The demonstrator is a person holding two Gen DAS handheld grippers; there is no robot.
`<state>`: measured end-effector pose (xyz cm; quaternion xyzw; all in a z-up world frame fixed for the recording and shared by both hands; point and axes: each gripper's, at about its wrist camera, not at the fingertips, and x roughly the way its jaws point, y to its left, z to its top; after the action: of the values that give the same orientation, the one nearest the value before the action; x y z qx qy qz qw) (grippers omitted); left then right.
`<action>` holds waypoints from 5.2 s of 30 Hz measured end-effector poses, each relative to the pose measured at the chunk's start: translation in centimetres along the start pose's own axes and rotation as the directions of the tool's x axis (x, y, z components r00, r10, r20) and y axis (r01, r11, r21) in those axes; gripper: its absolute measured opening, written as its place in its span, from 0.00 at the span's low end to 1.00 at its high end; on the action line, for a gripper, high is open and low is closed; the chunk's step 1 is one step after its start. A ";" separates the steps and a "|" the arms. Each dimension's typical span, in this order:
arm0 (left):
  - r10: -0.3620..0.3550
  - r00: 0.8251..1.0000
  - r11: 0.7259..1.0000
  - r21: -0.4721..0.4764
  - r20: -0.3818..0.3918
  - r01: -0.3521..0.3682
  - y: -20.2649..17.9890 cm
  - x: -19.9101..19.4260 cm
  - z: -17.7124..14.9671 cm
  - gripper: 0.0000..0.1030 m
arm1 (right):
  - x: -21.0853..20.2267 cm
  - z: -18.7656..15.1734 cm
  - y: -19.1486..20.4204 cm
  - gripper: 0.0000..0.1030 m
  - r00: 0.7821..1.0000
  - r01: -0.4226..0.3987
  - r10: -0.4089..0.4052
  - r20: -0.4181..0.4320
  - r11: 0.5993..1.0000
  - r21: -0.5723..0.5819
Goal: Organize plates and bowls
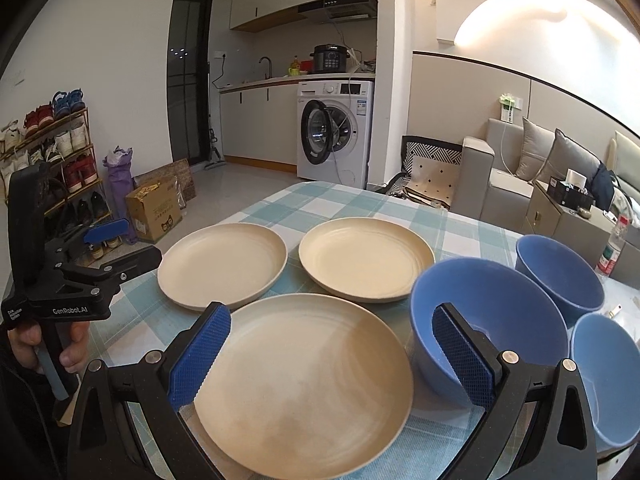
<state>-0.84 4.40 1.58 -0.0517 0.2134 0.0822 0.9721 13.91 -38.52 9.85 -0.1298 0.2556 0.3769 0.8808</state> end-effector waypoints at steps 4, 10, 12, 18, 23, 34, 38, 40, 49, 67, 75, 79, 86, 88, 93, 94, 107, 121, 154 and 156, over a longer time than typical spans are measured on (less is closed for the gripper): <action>0.010 1.000 1.000 -0.011 -0.021 -0.011 0.5 0.3 0.0 1.00 | 0.6 1.5 0.7 1.00 1.000 0.005 -0.005 -0.010 0.999 -0.038; 0.040 0.999 0.999 -0.015 -0.032 -0.041 1.1 0.6 0.1 1.00 | 1.8 3.5 1.2 1.00 0.999 -0.007 0.003 -0.042 0.997 -0.079; 0.047 0.998 0.999 -0.015 -0.038 -0.047 1.4 0.7 0.1 1.00 | 2.3 4.2 1.4 1.00 0.998 -0.031 0.027 -0.055 0.997 -0.074; 0.050 0.996 0.998 -0.021 -0.071 -0.051 1.9 1.5 -0.2 1.00 | 4.1 5.7 2.3 1.00 0.994 -0.081 0.077 -0.074 0.995 -0.055; 0.054 0.995 0.998 -0.022 -0.087 -0.056 2.1 1.9 -0.3 1.00 | 5.9 6.5 3.6 1.00 0.992 -0.096 0.090 -0.083 0.993 -0.069; 0.074 0.992 0.996 -0.050 -0.101 -0.079 3.4 1.8 0.1 1.00 | 10.0 6.7 4.4 1.00 0.983 -0.112 0.101 -0.155 0.991 -0.068; 0.079 0.989 0.995 -0.057 -0.122 -0.086 3.7 2.3 0.1 1.00 | 11.1 6.8 4.3 1.00 0.979 -0.112 0.097 -0.180 0.991 -0.073; 0.083 0.987 0.994 -0.059 -0.136 -0.092 3.8 2.5 0.0 1.00 | 11.8 6.9 4.3 1.00 0.976 -0.115 0.101 -0.193 0.991 -0.067; 0.114 0.970 0.987 -0.083 -0.213 -0.134 5.0 4.5 -0.4 1.00 | 14.4 7.2 4.7 1.00 0.964 -0.137 0.119 -0.239 0.989 -0.059; 0.136 0.941 0.973 -0.139 -0.308 -0.186 8.1 6.8 -1.2 1.00 | 18.2 6.9 6.1 1.00 0.935 -0.192 0.171 -0.310 0.981 -0.038; 0.140 0.923 0.961 -0.174 -0.357 -0.213 9.0 7.7 -1.3 1.00 | 19.4 6.5 5.6 1.00 0.919 -0.204 0.192 -0.344 0.979 0.000; 0.129 0.918 0.961 -0.181 -0.376 -0.210 9.4 8.1 -1.3 1.00 | 20.2 6.4 5.8 1.00 0.906 -0.232 0.223 -0.360 0.973 0.018; 0.101 0.909 0.964 -0.187 -0.405 -0.190 9.6 9.0 -1.7 0.91 | 21.7 6.0 6.6 0.84 0.886 -0.249 0.241 -0.395 0.968 0.033; 0.099 0.907 0.963 -0.190 -0.410 -0.191 9.7 9.3 -1.9 0.90 | 22.1 6.0 6.5 0.81 0.881 -0.252 0.246 -0.405 0.967 0.040; 0.091 0.903 0.965 -0.186 -0.421 -0.184 9.4 10.0 -2.1 0.85 | 23.2 5.5 6.3 0.73 0.865 -0.242 0.242 -0.438 0.969 0.058; 0.091 0.902 0.966 -0.184 -0.423 -0.184 9.3 10.1 -2.1 0.84 | 23.4 5.4 6.3 0.73 0.864 -0.239 0.239 -0.443 0.969 0.055; 0.082 0.889 0.969 -0.171 -0.451 -0.176 9.2 11.0 -2.7 0.68 | 24.3 5.1 6.5 0.57 0.864 -0.230 0.223 -0.452 0.972 0.040; 0.064 0.901 0.978 -0.154 -0.428 -0.143 8.6 10.6 -2.9 0.40 | 24.4 5.0 6.2 0.45 0.870 -0.222 0.211 -0.446 0.975 0.028; 0.120 0.930 0.987 -0.062 -0.348 -0.150 6.2 6.5 -0.5 0.34 | 18.3 5.7 6.3 0.41 0.924 -0.195 0.179 -0.337 0.981 -0.013; 0.116 0.933 0.988 -0.054 -0.340 -0.142 5.9 6.1 -0.3 0.34 | 17.5 5.8 6.1 0.41 0.929 -0.186 0.171 -0.330 0.982 -0.015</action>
<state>3.44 10.94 -1.64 -0.0885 0.3756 0.1441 0.9112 21.74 -21.43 4.86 -0.1869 0.4000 0.4344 0.7851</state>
